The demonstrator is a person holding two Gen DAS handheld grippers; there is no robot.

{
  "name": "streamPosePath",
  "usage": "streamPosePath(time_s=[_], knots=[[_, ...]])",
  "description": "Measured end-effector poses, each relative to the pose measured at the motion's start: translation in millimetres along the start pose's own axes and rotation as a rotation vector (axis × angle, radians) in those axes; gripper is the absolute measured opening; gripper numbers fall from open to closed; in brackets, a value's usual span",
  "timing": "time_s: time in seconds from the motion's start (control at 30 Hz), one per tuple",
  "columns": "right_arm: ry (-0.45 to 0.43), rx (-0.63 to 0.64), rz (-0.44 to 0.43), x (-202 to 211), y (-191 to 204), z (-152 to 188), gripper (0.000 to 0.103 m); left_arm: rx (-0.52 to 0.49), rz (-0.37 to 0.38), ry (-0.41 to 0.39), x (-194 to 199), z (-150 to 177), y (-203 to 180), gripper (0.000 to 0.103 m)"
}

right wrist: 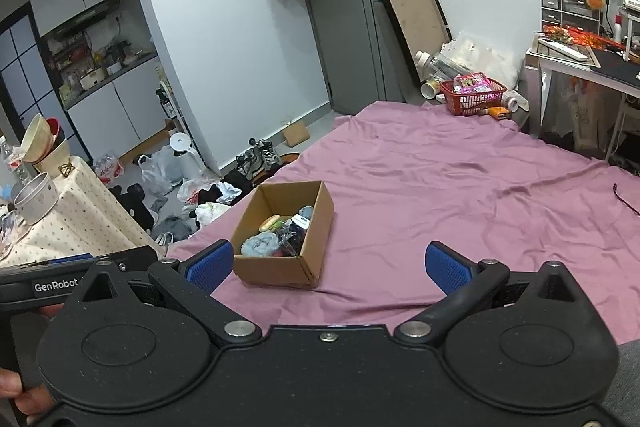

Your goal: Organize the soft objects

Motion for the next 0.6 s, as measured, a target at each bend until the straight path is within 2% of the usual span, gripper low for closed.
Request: streamPosePath(time_s=[0.1,0.6], knots=[[-0.002,-0.003,0.022,1.0,-3.8,0.7,0.103,-0.005,0.003,-0.005,3.7,3.1,-0.3,0.100],[-0.006,0.005,0.024,-0.4,-2.1,5.8,0.103,-0.106,0.004,-0.003,12.6,17.2,-6.8,0.100]])
Point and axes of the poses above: each gripper's, at about its wrist camera, not at the fingertips, and x roughly against the way its jaws point, y to its left, z to its underside, the point moved 9 cm from there along -x, roughly the way its jaws point, and after that the axes turned 15 degrees about y, right-handed, at the moved point
